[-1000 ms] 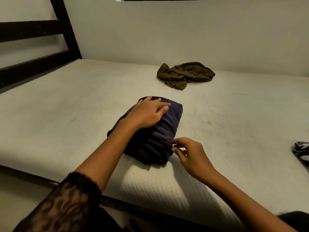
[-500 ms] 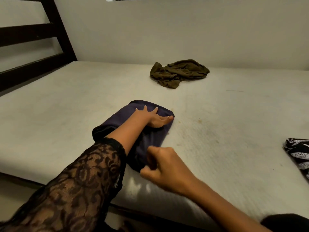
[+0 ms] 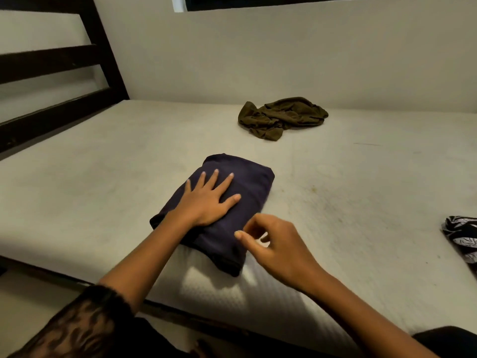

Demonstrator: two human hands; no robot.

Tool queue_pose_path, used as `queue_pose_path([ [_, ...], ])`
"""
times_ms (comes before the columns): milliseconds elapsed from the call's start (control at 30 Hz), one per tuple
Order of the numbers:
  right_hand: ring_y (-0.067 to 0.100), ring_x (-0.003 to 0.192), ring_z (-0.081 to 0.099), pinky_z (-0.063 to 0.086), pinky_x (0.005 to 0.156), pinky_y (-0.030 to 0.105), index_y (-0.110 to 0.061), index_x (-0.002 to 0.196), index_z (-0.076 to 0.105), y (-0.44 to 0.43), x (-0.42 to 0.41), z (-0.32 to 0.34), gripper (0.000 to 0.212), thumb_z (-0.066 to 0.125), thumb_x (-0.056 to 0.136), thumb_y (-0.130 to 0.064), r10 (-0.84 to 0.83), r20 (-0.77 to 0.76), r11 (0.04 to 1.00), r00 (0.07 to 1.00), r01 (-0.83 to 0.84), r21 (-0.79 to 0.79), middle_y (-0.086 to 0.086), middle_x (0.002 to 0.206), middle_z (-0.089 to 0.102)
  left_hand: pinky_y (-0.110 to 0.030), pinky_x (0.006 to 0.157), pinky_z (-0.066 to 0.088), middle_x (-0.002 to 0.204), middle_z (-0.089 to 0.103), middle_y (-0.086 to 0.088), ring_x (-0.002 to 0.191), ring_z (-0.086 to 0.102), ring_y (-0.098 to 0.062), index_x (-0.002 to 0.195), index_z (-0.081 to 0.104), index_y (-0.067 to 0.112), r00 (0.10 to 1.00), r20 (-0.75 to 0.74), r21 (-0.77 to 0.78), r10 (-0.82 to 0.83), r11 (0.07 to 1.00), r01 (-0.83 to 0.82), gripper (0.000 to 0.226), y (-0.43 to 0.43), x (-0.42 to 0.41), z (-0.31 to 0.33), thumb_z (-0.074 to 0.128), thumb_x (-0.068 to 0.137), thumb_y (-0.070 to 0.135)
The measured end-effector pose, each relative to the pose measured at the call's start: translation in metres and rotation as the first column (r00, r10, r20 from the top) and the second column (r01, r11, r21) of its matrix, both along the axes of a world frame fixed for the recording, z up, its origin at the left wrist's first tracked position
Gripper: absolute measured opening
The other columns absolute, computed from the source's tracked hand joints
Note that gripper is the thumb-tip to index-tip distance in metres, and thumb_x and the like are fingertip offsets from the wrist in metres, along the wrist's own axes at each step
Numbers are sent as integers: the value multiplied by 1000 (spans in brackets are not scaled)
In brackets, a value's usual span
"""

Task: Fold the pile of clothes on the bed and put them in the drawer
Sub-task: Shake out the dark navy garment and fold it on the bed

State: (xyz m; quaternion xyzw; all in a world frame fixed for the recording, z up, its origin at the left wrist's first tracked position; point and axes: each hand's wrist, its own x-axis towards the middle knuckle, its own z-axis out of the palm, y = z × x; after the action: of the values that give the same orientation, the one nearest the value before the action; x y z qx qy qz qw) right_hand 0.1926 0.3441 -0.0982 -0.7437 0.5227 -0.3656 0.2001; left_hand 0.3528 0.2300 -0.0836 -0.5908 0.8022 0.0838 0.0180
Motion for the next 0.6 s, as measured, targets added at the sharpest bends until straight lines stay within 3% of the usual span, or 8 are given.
queue_pose_path([
  [67, 7, 109, 51, 45, 95, 22, -23, 117, 57, -4, 2, -6, 40, 51, 88, -51, -19, -137, 997, 990, 9, -73, -6, 120, 56, -48, 115, -4, 158, -11, 3, 145, -10, -24, 146, -5, 43, 996, -67, -41, 61, 997, -64, 67, 20, 14, -12, 17, 89, 69],
  [133, 9, 139, 22, 19, 112, 21, -30, 144, 32, -3, 12, -13, 66, 33, 87, -66, 109, -277, 994, 955, -101, 44, -7, 152, 27, -44, 116, -3, 158, -9, 4, 145, -8, -23, 146, -6, 44, 994, -91, -126, 61, 989, -72, 78, 38, 21, -24, 4, 75, 76],
  [200, 7, 143, 7, 1, 114, 26, -35, 147, 20, -3, 22, -18, 76, 13, 81, -72, 195, -334, 977, 922, -153, 148, -11, 156, 15, -43, 116, -4, 158, -9, 3, 145, -9, -23, 145, -8, 43, 993, -102, -192, 54, 979, -73, 86, 47, 24, -33, -5, 64, 72],
  [233, 5, 140, 16, 1, 113, 26, -36, 143, 30, -4, 23, -17, 70, 12, 85, -70, 171, -303, 982, 938, -138, 126, -12, 152, 28, -43, 115, -5, 158, -9, 3, 145, -9, -23, 144, -10, 43, 991, -122, -200, 57, 977, -81, 86, 49, 23, -35, -5, 63, 71],
  [300, 1, 113, 44, 11, 110, 25, -30, 120, 56, -12, 22, -7, 54, 21, 91, -61, 76, -171, 996, 982, -68, 53, -12, 120, 57, -43, 115, -7, 158, -10, 4, 145, -11, -23, 140, -15, 44, 985, -158, -191, 72, 976, -102, 84, 49, 24, -36, -6, 61, 73],
  [400, 7, 85, 51, 37, 94, 30, -18, 93, 64, -46, 17, 3, 48, 31, 87, -52, -27, -140, 996, 990, 15, -84, -7, 91, 64, -53, 112, -10, 157, -16, 1, 143, -15, -30, 140, -15, 49, 980, -169, -188, 107, 972, -139, 88, 43, 20, -37, -5, 58, 79],
  [467, 15, 91, 53, 42, 87, 34, -12, 93, 64, -83, 23, 9, 38, 42, 91, -43, -69, -175, 995, 982, 55, -84, 1, 96, 63, -60, 108, -11, 155, -22, -2, 140, -17, -41, 138, -16, 55, 976, -153, -155, 155, 972, -178, 90, 38, 19, -36, 3, 56, 86],
  [600, 21, 113, 47, 42, 93, 33, -10, 117, 56, -153, 48, 21, 32, 47, 97, -33, -125, -201, 992, 972, 127, -7, 7, 120, 55, -63, 108, -6, 154, -25, -9, 139, -17, -45, 140, -17, 53, 966, -142, -68, 215, 972, -226, 97, 33, 21, -32, 34, 65, 89],
])
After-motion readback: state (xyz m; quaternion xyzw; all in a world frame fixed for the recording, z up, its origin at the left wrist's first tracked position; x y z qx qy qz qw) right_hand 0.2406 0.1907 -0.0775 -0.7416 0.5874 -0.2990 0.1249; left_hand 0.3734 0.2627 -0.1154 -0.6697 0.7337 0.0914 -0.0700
